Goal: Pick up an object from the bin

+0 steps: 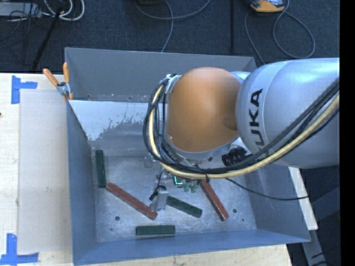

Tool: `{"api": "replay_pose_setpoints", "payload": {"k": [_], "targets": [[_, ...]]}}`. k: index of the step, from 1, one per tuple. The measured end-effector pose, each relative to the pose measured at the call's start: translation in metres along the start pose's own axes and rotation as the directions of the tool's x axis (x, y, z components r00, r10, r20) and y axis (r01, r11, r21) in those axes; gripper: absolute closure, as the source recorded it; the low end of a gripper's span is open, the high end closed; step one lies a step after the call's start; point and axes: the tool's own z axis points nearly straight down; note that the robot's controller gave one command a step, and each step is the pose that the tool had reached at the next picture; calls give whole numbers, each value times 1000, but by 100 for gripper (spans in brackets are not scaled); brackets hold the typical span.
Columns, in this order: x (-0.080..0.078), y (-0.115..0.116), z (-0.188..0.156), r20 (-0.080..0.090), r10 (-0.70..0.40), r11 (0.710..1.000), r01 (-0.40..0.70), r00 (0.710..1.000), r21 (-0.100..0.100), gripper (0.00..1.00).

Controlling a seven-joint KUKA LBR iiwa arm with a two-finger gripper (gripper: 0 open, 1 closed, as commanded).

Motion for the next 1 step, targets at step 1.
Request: {"api": "replay_pose_setpoints", "payload": {"k": [1], "targets": [[-28, 4, 170, 1, 150, 989, -150, 989, 0, 0]]}}
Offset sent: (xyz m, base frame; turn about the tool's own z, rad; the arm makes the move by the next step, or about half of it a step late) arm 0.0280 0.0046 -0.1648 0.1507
